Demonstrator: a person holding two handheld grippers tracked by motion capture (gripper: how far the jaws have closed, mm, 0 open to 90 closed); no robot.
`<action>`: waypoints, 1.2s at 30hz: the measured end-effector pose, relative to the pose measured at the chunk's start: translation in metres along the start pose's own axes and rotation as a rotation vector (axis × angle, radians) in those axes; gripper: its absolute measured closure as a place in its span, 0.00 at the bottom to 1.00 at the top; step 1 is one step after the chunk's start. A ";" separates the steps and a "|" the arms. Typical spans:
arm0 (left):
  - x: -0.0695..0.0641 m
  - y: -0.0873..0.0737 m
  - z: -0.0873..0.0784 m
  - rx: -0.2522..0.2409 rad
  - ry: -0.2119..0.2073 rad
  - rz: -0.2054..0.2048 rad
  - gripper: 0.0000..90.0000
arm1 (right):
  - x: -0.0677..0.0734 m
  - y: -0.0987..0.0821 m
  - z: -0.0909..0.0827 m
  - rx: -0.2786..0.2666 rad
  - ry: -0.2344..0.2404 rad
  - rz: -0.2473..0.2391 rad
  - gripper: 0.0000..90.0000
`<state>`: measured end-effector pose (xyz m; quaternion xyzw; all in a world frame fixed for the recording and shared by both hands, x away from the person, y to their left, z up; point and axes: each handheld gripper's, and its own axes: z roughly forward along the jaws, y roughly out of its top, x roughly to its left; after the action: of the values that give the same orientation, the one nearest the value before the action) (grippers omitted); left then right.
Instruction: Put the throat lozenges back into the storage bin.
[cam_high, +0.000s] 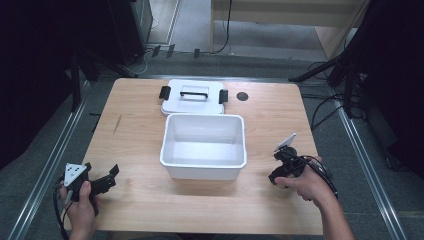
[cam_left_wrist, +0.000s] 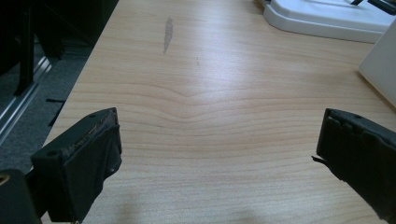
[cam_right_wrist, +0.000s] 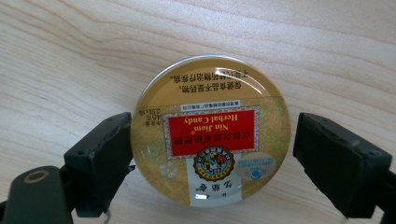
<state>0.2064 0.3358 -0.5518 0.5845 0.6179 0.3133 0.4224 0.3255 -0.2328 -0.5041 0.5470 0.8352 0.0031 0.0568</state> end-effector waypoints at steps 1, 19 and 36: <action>0.000 0.000 0.000 -0.001 -0.001 -0.003 0.00 | 0.000 0.001 0.001 0.004 0.000 0.004 0.15; 0.000 0.000 0.000 0.004 -0.003 -0.006 0.00 | 0.003 0.002 -0.014 -0.030 0.032 -0.047 0.23; 0.000 0.000 0.000 0.001 -0.002 -0.006 0.00 | 0.003 0.015 -0.043 -0.060 0.055 -0.073 0.23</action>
<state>0.2065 0.3362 -0.5518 0.5833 0.6194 0.3109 0.4237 0.3333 -0.2217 -0.4602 0.5138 0.8554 0.0410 0.0502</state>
